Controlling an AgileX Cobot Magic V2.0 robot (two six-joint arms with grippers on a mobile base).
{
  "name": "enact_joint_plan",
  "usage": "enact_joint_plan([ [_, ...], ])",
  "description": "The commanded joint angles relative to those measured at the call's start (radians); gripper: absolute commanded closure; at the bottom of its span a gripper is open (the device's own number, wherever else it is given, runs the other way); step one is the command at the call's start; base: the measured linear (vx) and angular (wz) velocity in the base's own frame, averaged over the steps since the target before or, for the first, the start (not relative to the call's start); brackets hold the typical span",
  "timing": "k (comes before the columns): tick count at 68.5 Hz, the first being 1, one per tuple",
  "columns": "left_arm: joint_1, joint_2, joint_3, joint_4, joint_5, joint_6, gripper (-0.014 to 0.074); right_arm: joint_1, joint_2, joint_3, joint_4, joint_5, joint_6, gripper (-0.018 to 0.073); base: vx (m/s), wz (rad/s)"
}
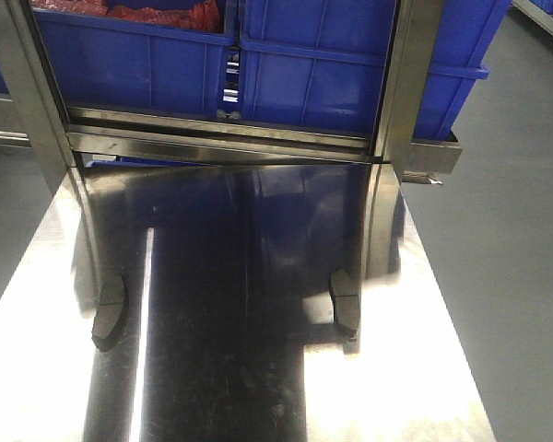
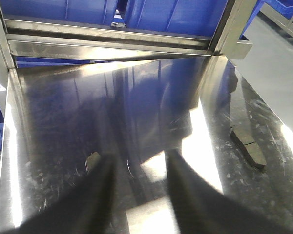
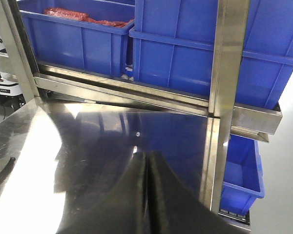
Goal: Move and align brake pads A on conveyor
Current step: 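Lower the open left gripper over the pad nearest it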
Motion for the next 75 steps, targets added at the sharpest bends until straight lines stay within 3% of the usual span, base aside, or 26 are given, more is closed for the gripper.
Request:
enact_joint_plan([
  [1, -0.005, 0.003, -0.030, -0.009, -0.078, 0.002, 0.0085, -0.003, 0.005, -0.025, 0.001, -0.069, -0.008, 0.0562, 0.00, 0.00],
  [10, -0.005, 0.003, -0.030, -0.009, -0.078, 0.002, -0.0139, -0.003, 0.005, -0.025, 0.001, -0.069, -0.008, 0.0562, 0.00, 0.00],
  [32, -0.005, 0.009, -0.031, -0.038, -0.118, -0.005, -0.0066, -0.003, 0.005, -0.025, 0.001, -0.069, -0.008, 0.0562, 0.00, 0.00],
  [43, -0.005, 0.141, -0.032, -0.047, -0.091, 0.035, -0.0050, -0.003, 0.005, -0.025, 0.001, -0.069, -0.008, 0.0562, 0.00, 0.00],
  [57, -0.014, 0.374, -0.032, 0.002, -0.178, 0.045, -0.0049, -0.003, 0.005, -0.025, 0.001, -0.069, -0.008, 0.0562, 0.00, 0.00],
  [65, -0.045, 0.525, -0.032, 0.112, -0.226, -0.076, -0.0049, -0.003, 0.005, -0.025, 0.001, -0.069, -0.008, 0.0562, 0.00, 0.00],
  [75, -0.048, 0.660, -0.032, 0.318, -0.295, -0.341, -0.0046, -0.003, 0.005, -0.025, 0.001, -0.069, -0.008, 0.0562, 0.00, 0.00],
])
